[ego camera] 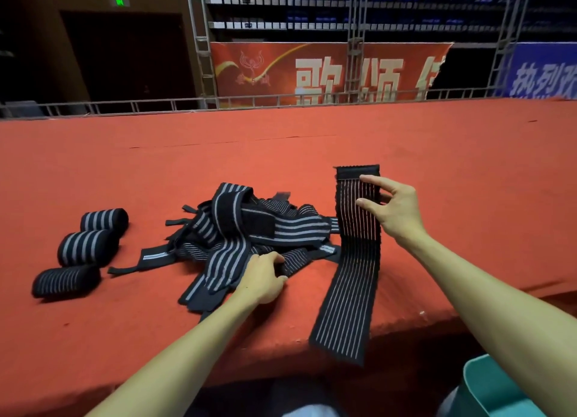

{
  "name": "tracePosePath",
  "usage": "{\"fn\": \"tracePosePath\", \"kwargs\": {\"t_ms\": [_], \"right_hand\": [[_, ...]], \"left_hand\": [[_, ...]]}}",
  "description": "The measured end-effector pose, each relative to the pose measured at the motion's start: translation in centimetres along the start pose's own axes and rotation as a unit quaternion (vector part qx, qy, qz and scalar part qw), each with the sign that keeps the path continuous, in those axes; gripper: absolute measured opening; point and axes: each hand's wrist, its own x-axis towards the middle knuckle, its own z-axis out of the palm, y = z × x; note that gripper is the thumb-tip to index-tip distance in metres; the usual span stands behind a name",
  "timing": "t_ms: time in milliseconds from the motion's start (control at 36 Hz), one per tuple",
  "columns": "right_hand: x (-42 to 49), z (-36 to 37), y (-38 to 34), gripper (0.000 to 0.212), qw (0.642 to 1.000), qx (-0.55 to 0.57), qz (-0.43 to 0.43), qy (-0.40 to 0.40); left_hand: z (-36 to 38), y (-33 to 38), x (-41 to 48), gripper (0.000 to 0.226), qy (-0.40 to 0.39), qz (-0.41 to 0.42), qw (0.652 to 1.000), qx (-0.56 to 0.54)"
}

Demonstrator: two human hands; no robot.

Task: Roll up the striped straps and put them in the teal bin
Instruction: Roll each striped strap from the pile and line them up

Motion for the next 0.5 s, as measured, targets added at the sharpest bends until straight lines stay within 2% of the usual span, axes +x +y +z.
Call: {"fn": "tracePosePath", "kwargs": {"t_ms": [194, 500], "right_hand": [[-0.43, 0.05, 0.0, 0.045, 1.0, 0.001, 0.005, -0.002], [-0.69, 0.92, -0.34, 0.045, 1.0, -0.018, -0.001, -0.026]], "left_hand": [[-0.64, -0.87, 0.3, 0.051, -0.005, 0.012, 1.0, -0.008], [0.18, -1.03, 0.67, 0.041, 0.043, 0.04, 0.998, -0.005]]}}
